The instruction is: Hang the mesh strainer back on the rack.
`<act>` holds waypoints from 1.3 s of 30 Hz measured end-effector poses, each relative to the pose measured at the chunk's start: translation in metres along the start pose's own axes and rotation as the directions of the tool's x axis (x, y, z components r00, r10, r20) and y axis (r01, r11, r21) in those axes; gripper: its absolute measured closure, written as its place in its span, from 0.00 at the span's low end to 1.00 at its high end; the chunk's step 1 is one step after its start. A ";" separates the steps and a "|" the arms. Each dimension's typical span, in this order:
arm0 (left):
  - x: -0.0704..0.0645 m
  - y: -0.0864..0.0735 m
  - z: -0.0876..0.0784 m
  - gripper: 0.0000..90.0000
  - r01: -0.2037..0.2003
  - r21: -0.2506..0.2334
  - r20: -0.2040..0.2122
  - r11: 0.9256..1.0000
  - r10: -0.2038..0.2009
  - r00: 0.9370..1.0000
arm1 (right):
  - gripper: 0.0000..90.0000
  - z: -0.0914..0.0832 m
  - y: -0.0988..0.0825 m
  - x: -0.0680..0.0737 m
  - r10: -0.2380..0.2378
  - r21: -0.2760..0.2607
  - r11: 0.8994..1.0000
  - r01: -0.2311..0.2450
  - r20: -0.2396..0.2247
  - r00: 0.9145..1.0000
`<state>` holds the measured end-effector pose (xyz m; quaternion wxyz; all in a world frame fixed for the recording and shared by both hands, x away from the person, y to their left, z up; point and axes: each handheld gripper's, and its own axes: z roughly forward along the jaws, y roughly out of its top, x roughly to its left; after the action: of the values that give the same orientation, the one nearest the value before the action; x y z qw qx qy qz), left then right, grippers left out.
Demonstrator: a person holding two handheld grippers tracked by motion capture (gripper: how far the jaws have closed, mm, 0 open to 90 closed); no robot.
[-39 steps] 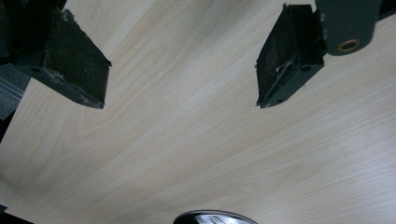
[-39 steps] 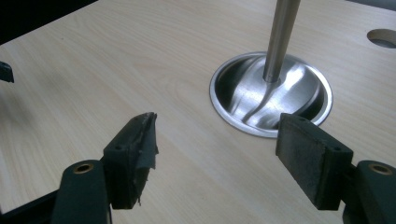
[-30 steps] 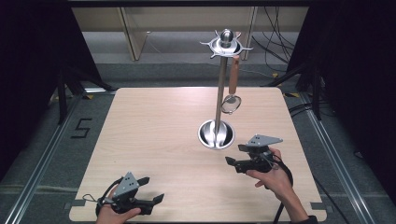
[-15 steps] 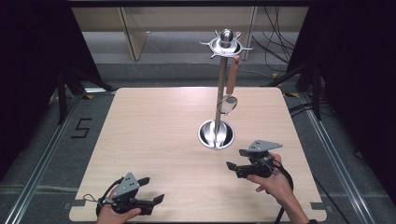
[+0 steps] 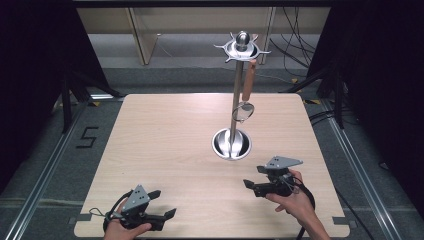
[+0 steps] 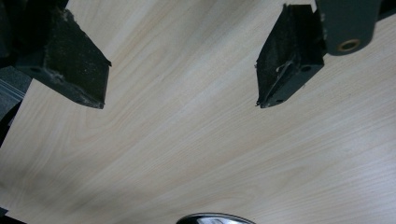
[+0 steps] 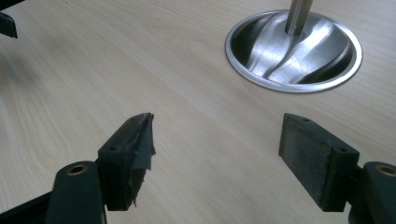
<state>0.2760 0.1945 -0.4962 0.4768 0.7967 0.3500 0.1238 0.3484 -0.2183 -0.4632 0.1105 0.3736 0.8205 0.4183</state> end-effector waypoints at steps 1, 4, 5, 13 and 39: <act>0.000 0.000 0.000 0.18 -0.002 0.001 0.000 1.000 0.002 1.000 | 0.30 0.000 -0.001 0.000 -0.005 -0.009 1.000 0.005 0.001 1.000; 0.000 0.000 0.000 0.18 0.000 0.001 0.000 1.000 0.000 1.000 | 0.30 0.000 -0.004 0.001 -0.001 -0.003 1.000 0.001 -0.003 1.000; 0.000 0.000 0.000 0.18 -0.001 0.002 0.000 1.000 0.001 1.000 | 0.30 0.000 -0.005 0.002 0.006 0.006 1.000 -0.006 -0.014 1.000; 0.000 0.000 0.000 0.18 -0.002 0.003 0.000 1.000 0.002 1.000 | 0.30 0.000 -0.016 0.005 0.022 0.030 0.999 -0.022 -0.012 1.000; -0.001 0.000 0.001 0.18 -0.006 0.012 0.006 1.000 0.006 1.000 | 0.27 -0.010 -0.040 0.012 -0.038 0.020 0.999 0.039 -0.040 0.998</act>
<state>0.2758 0.1929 -0.4969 0.4725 0.8011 0.3470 0.1208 0.3143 -0.2310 -0.4861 0.0984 0.3505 0.8340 0.4147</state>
